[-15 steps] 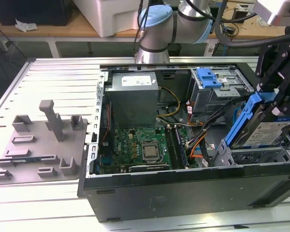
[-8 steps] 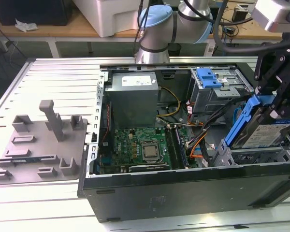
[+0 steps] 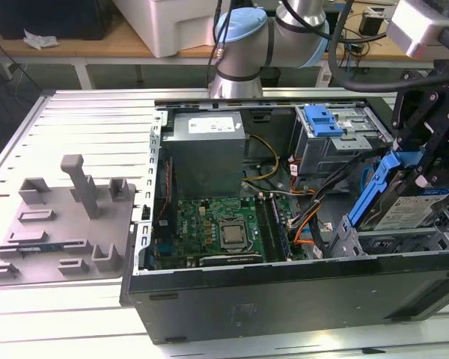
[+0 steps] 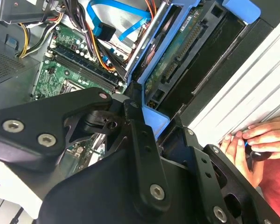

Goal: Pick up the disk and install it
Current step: 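Insert the disk into the insertion slot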

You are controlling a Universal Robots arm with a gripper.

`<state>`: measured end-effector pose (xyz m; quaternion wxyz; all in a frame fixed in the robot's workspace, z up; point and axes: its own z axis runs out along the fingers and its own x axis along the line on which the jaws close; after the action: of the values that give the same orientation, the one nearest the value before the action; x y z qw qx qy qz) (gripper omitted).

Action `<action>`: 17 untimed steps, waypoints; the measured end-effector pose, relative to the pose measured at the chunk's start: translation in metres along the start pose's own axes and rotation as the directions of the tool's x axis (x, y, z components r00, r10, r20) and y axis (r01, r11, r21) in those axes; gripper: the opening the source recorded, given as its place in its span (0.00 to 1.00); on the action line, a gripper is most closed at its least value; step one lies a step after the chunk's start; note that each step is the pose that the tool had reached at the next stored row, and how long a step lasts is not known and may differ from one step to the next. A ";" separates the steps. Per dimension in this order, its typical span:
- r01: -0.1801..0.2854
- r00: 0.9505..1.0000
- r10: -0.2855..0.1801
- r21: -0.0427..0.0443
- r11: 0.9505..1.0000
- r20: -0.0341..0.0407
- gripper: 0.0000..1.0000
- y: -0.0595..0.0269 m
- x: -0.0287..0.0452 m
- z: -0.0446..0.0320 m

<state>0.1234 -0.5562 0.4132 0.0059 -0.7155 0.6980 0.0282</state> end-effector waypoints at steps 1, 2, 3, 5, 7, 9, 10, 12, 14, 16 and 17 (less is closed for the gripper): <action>0.000 1.000 0.000 0.000 1.000 0.000 0.37 0.0000 0.0001 0.0006; 0.000 1.000 0.000 0.000 1.000 0.000 0.37 0.0000 0.0002 0.0012; 0.000 1.000 0.000 0.000 1.000 0.000 0.37 0.0000 0.0002 0.0020; 0.000 1.000 0.000 0.000 1.000 0.000 0.37 -0.0001 0.0003 0.0031; 0.000 1.000 0.000 0.000 1.000 0.000 0.37 -0.0001 0.0005 0.0041; 0.000 1.000 0.000 0.000 1.000 0.001 0.37 -0.0001 0.0006 0.0054; 0.000 1.000 0.000 0.000 1.000 0.001 0.37 -0.0002 0.0007 0.0060; 0.000 1.000 0.000 0.000 1.000 0.001 0.37 -0.0002 0.0008 0.0062; 0.000 1.000 0.000 0.000 1.000 0.001 0.37 -0.0001 0.0008 0.0062; 0.000 1.000 0.000 0.000 1.000 0.001 0.37 0.0001 0.0008 0.0062; 0.000 1.000 0.000 0.000 1.000 0.001 0.37 0.0002 0.0008 0.0062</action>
<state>0.1230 -0.5567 0.4070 0.0061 -0.7155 0.6980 0.0284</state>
